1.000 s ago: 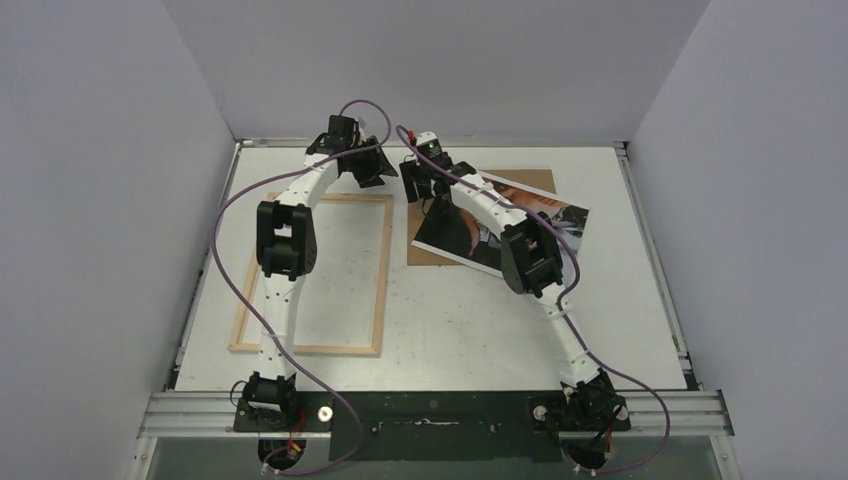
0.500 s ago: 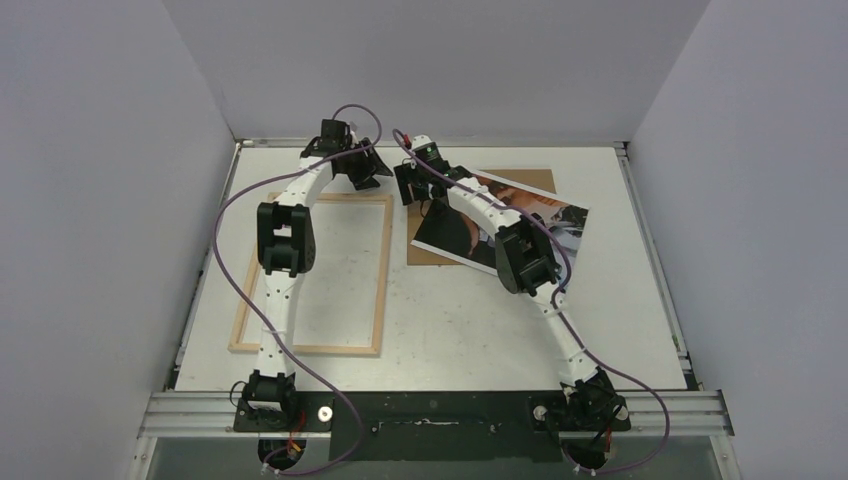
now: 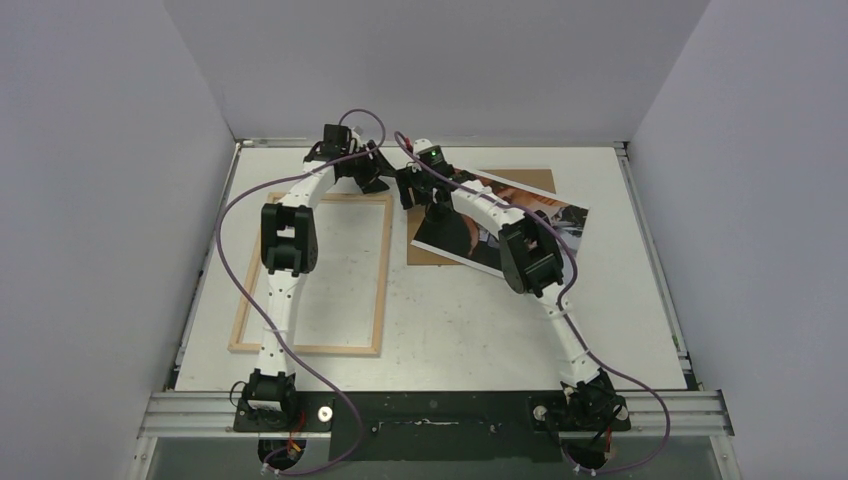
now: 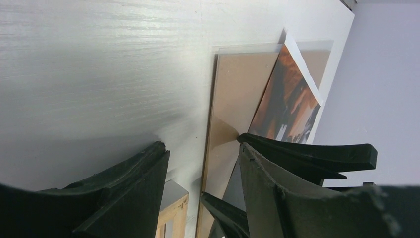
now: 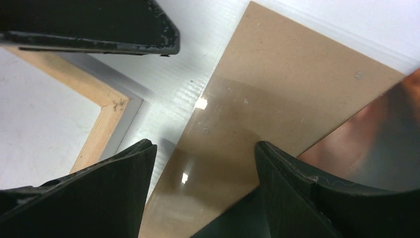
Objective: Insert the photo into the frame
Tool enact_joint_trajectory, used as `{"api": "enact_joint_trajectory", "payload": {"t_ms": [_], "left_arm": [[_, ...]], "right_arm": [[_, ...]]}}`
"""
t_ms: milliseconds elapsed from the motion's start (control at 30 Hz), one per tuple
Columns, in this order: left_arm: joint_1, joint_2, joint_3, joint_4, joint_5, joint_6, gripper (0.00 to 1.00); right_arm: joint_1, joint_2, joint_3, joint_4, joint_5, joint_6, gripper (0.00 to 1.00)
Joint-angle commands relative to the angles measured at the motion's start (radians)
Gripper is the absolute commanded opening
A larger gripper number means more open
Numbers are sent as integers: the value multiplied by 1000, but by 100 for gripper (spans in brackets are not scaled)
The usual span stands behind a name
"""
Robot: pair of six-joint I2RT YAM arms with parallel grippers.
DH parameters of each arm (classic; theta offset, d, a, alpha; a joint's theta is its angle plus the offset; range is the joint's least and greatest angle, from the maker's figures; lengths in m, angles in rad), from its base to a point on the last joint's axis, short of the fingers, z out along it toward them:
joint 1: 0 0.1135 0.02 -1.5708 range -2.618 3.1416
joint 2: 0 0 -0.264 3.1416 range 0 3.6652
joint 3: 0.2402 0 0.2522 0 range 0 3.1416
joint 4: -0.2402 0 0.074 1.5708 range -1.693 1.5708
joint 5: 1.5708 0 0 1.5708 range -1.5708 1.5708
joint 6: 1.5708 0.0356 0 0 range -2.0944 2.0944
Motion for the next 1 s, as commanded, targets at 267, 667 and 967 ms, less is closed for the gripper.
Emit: {"api": "enact_joint_trajectory", "payload": {"t_ms": [267, 667, 967], "left_arm": [[-7, 60, 30, 47, 91, -19, 53], [-10, 46, -11, 85, 82, -15, 53], [-8, 50, -17, 97, 100, -15, 52]], "right_arm": [[10, -66, -164, -62, -179, 31, 73], [-19, -108, -103, -161, -1, 73, 72], [-45, -184, -202, -249, 51, 122, 77]]}}
